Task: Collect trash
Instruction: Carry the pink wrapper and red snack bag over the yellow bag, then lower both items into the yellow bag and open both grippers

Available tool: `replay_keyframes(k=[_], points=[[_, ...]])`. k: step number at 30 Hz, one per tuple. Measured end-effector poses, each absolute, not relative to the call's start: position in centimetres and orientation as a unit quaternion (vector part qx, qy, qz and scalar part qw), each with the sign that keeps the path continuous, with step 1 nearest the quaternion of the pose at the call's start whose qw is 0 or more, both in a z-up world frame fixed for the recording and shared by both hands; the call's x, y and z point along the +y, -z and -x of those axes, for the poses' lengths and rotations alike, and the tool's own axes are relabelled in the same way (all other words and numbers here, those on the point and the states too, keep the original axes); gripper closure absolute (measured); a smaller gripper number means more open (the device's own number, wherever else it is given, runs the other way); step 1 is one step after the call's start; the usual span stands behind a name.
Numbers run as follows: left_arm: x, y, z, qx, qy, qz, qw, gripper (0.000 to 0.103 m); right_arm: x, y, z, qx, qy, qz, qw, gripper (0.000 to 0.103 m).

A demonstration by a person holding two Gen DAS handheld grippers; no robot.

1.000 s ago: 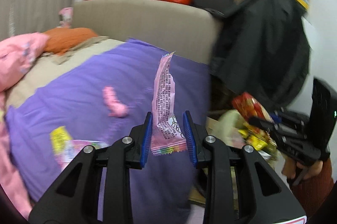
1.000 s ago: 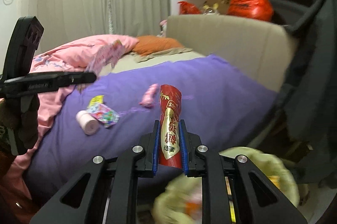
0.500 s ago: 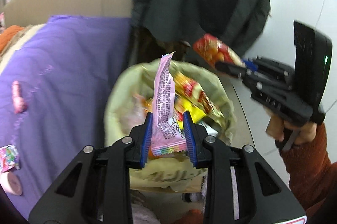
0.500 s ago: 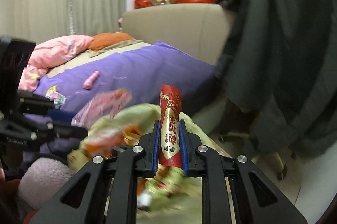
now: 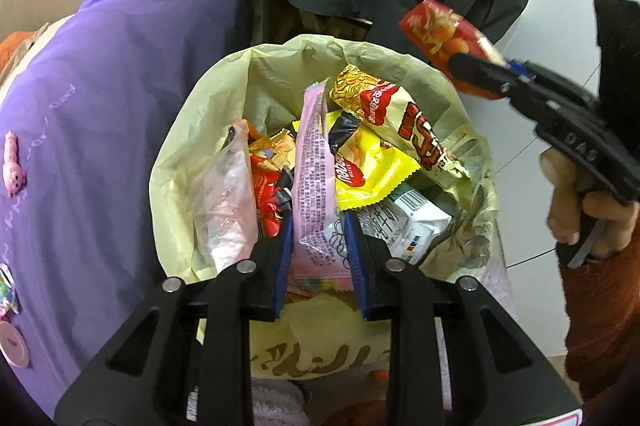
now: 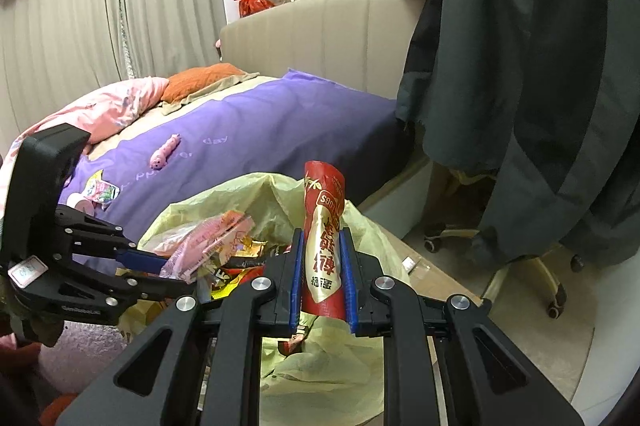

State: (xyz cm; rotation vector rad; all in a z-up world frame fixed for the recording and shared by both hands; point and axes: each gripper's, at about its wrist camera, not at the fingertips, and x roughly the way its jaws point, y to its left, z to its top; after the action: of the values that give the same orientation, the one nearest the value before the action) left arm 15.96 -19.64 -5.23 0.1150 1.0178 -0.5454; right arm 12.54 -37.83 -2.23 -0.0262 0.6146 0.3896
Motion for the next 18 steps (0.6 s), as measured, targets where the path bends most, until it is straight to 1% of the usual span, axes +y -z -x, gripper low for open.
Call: replay_keyframes(k=[10, 18], points=[[-19.6, 5.1, -15.3, 0.476, 0.265, -0.027, 0.838, 0.078, -37.4, 4.2, -12.5, 0.33, -0.197, 0.009, 0.923, 0.085], [-18.4, 4.1, -14.4, 0.462, 0.259, -0.015, 0.848, 0.078, -35.4, 3.5, -12.7, 0.328, -0.212, 0.016, 0.92, 0.085]])
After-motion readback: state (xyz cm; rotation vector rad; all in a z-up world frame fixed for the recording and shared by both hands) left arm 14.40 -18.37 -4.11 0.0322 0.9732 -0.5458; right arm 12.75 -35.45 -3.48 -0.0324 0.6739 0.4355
